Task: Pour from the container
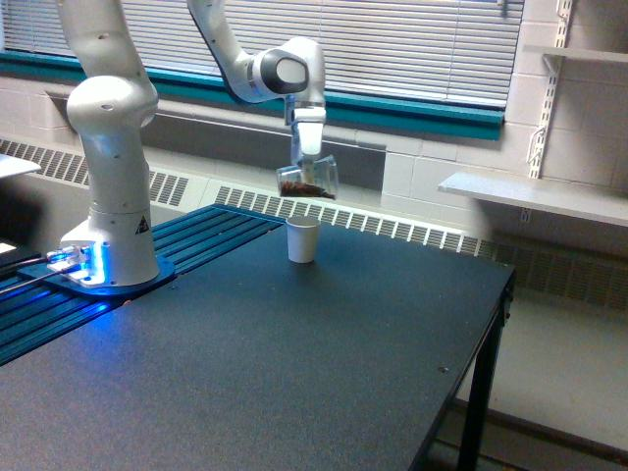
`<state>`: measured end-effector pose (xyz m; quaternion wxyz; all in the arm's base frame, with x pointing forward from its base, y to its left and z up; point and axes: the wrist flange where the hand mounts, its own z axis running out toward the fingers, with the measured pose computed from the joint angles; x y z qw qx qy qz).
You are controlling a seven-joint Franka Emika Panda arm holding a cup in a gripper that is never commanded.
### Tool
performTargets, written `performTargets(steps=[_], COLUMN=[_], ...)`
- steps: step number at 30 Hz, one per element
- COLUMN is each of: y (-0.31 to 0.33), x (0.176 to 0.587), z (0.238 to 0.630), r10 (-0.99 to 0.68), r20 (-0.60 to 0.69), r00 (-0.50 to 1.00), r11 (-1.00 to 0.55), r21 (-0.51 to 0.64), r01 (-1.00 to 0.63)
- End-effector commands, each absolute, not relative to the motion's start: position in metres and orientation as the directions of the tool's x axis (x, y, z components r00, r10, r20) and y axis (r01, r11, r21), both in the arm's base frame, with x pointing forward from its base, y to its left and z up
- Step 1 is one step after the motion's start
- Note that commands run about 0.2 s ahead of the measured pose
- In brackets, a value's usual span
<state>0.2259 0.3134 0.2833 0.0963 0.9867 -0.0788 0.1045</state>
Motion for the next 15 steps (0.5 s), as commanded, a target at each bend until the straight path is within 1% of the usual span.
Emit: performTargets(steps=[1, 15], y=[0.318, 0.304], x=[0.205, 0.181], z=[0.273, 0.257], r10=[-0.117, -0.156], r20=[0.213, 0.171], r00=[0.97, 0.973], r11=[-0.969, -0.961], r21=[0.191, 0.201], r01=[-0.158, -0.189])
